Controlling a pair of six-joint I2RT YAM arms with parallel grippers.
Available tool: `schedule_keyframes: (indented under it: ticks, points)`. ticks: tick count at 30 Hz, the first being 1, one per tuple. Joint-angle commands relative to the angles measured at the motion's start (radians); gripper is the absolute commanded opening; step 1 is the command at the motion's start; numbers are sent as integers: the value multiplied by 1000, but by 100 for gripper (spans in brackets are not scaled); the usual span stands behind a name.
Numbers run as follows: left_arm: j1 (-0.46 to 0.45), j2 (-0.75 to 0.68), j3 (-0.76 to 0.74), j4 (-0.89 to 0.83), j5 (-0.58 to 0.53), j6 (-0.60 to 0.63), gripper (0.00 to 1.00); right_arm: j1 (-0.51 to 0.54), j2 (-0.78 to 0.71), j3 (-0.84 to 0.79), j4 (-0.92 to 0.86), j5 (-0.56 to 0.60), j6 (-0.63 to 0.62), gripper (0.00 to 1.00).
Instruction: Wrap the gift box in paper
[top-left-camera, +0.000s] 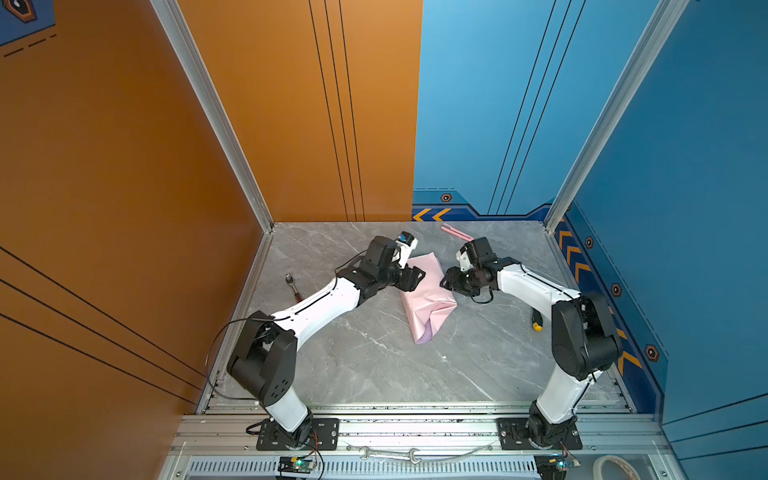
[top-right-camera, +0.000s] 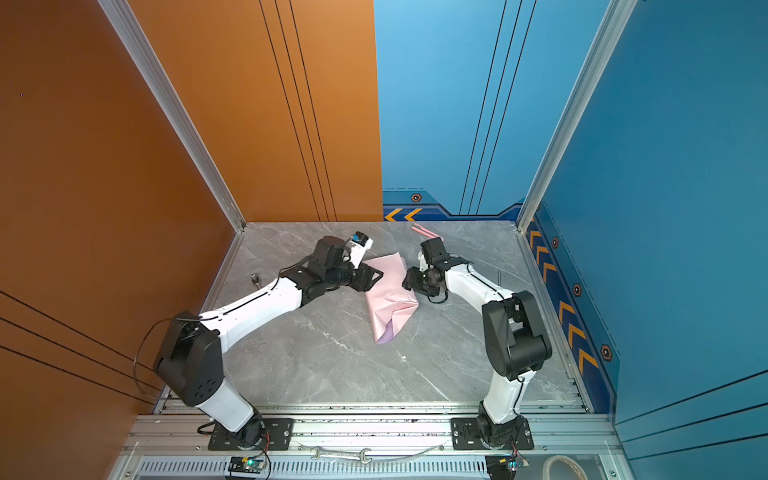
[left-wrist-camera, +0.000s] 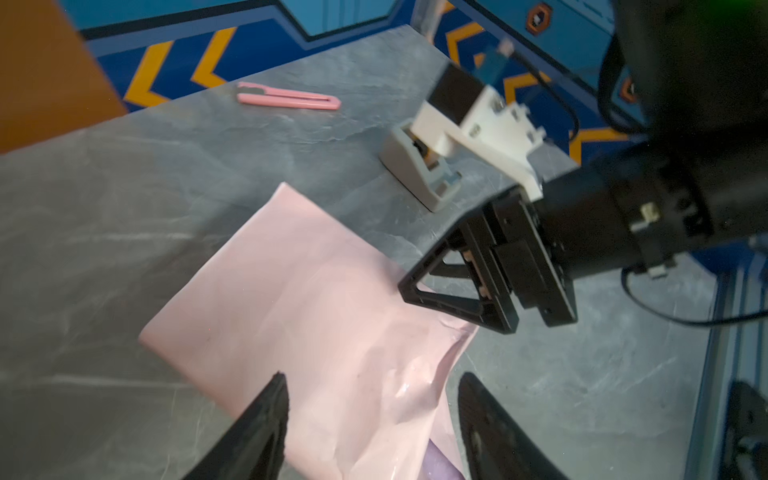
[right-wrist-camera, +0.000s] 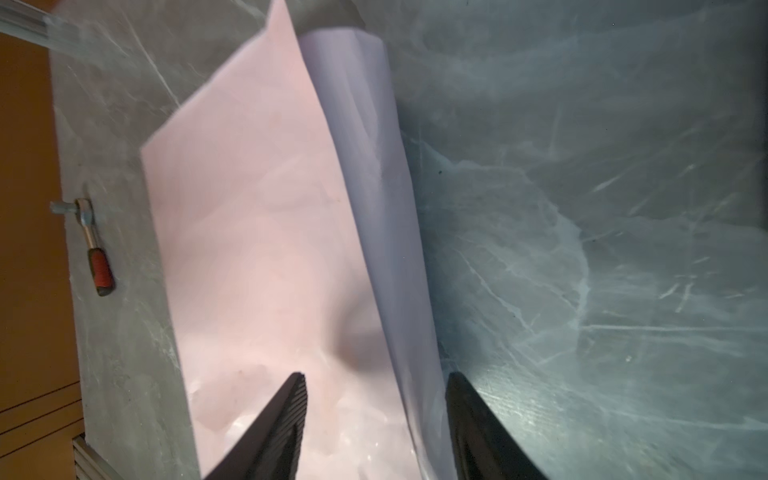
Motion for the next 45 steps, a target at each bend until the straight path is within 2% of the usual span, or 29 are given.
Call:
schedule_keyframes:
  ticks: [1,6,15,20,23,28,31,36,39,45]
  points:
    - [31,-7,-110,-81,1,-236,65,14,3,31,-97,-26,-41,56]
    - [48,39,-166,71,84,-324,61,28,-16,-10,-77,-50,3,51]
    - [49,196,-82,133,139,-313,48,72,-104,-138,7,-48,142,49]
    - [45,255,-18,124,154,-277,48,59,-132,-132,-23,-4,142,57]
    - [48,237,-10,98,140,-249,54,39,-123,-102,-75,27,116,59]
    - [52,104,-163,155,135,-218,63,52,-81,-75,-89,5,91,58]
    - [39,14,-326,252,137,-225,64,54,-66,-75,-86,6,86,58]
    - [-8,-54,-481,336,104,-216,65,60,-52,-72,-78,-9,78,57]
    - [-33,-49,-513,371,104,-216,65,69,-47,-62,-58,-39,78,55]
    - [-55,-14,-512,390,13,-211,58,79,-33,-51,-71,-29,75,50]
